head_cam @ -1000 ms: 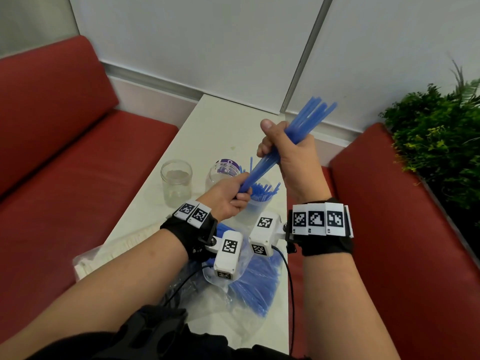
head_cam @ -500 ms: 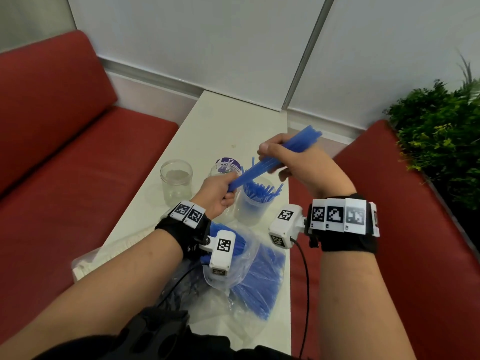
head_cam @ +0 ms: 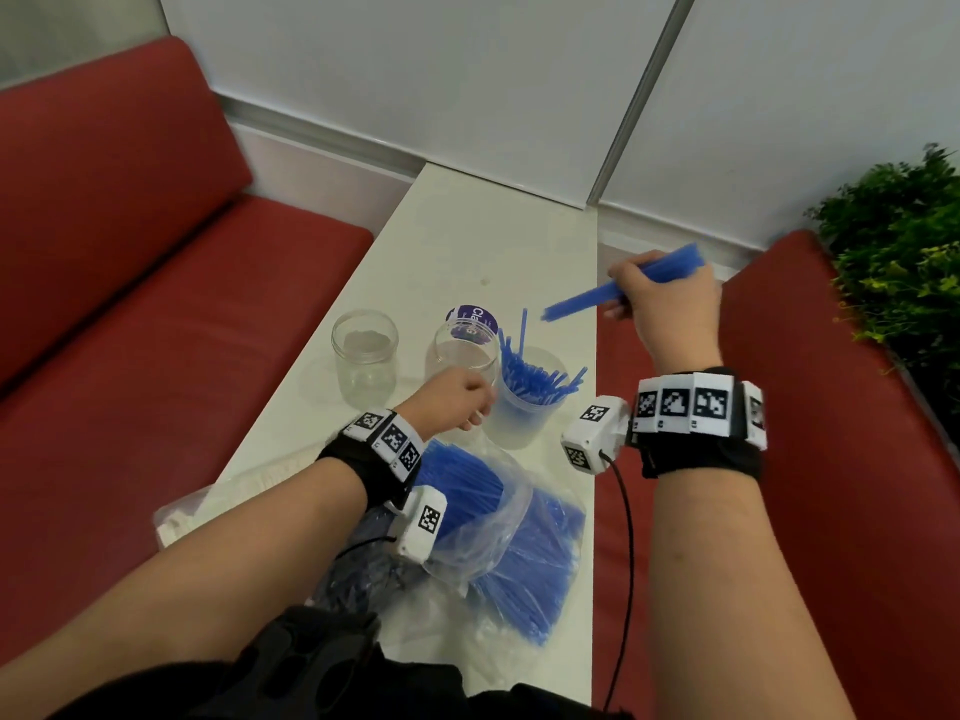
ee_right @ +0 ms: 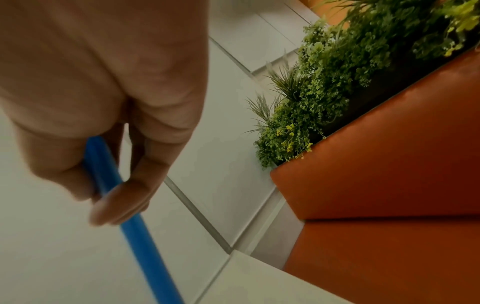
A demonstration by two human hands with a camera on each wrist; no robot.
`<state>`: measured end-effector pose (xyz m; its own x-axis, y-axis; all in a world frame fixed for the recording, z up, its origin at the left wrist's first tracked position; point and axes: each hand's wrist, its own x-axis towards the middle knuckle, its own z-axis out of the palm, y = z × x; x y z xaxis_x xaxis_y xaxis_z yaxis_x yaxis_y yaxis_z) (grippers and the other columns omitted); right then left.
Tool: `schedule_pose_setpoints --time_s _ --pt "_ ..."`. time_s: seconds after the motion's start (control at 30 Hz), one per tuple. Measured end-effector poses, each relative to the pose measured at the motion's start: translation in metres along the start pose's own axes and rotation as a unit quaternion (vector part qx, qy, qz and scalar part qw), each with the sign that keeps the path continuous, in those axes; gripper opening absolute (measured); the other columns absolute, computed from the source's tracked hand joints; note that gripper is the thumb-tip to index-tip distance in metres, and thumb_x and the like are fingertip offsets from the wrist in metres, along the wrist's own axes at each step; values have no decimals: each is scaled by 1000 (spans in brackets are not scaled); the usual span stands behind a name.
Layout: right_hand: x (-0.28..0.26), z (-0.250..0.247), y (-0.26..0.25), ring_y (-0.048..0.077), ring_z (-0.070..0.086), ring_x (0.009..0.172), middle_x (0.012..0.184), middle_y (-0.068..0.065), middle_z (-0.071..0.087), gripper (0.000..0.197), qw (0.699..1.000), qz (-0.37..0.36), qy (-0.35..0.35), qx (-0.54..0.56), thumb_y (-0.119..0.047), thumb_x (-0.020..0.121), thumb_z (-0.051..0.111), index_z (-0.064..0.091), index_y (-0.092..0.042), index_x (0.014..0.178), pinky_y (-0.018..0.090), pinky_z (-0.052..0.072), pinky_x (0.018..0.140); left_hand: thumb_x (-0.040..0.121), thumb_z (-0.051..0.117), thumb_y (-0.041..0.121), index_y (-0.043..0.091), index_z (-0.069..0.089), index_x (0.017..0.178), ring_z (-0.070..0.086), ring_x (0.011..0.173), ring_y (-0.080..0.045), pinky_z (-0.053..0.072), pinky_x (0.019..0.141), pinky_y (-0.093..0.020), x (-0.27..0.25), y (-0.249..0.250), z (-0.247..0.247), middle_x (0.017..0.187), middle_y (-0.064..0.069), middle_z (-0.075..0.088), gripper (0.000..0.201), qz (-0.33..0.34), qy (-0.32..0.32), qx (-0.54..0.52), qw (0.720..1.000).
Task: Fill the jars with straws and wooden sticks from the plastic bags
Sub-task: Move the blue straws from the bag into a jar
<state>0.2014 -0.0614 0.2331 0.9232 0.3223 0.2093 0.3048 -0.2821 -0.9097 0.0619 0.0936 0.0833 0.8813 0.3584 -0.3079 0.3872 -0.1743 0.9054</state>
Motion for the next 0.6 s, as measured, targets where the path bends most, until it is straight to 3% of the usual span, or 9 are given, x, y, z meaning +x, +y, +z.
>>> schedule_pose_setpoints --time_s 0.07,0.13,0.23,0.33,0.4,0.47,0.53,0.6 --pt "1 16 22 8 65 47 58 2 69 12 998 35 10 -57 -10 88 64 70 -12 78 21 54 53 94 61 17 3 72 101 65 79 -17 54 75 -27 1 -12 5 95 -10 73 19 43 -56 154 985" --pt "-1 35 46 12 66 51 69 11 72 13 993 78 5 -91 -11 88 66 72 -9 77 28 56 59 91 63 13 6 74 102 67 89 -18 54 82 -28 2 -17 12 101 -7 73 18 80 -130 283 947" --pt "-10 57 74 19 66 73 89 13 75 16 983 117 -36 -134 -18 87 72 74 -2 92 28 51 68 87 69 22 9 71 110 63 101 -24 48 87 -30 1 -24 27 109 -6 68 26 105 -226 445 860" --pt "-20 66 89 21 61 92 107 7 65 40 981 117 -70 -138 -29 86 78 65 -11 120 31 49 82 83 73 34 12 59 126 53 112 -27 47 89 -40 -3 -35 42 123 -6 56 50 109 -247 588 762" --pt "-24 68 90 23 60 102 114 6 62 49 987 74 -42 -135 -32 86 78 60 -17 128 39 50 90 92 62 21 10 53 131 50 117 -29 46 90 -42 -8 -41 47 128 -8 52 41 134 -216 636 728" --pt "-27 70 91 24 58 108 119 4 63 40 991 -18 9 -129 -27 90 72 61 -17 127 42 48 94 99 47 7 5 53 129 51 116 -31 46 89 -41 -10 -47 51 129 -12 52 31 150 -196 661 709" --pt "-32 74 93 24 55 118 125 3 64 29 979 -102 69 -162 -20 96 61 64 -16 124 45 43 100 100 43 4 1 54 128 52 115 -32 47 88 -41 -11 -51 52 129 -14 52 30 149 -194 689 683" --pt "-39 81 99 25 41 140 145 6 54 34 956 -117 96 -250 -22 102 51 59 -17 135 46 29 112 101 42 4 -1 54 127 51 115 -32 46 89 -41 -13 -51 54 130 -14 51 29 146 -190 706 666"
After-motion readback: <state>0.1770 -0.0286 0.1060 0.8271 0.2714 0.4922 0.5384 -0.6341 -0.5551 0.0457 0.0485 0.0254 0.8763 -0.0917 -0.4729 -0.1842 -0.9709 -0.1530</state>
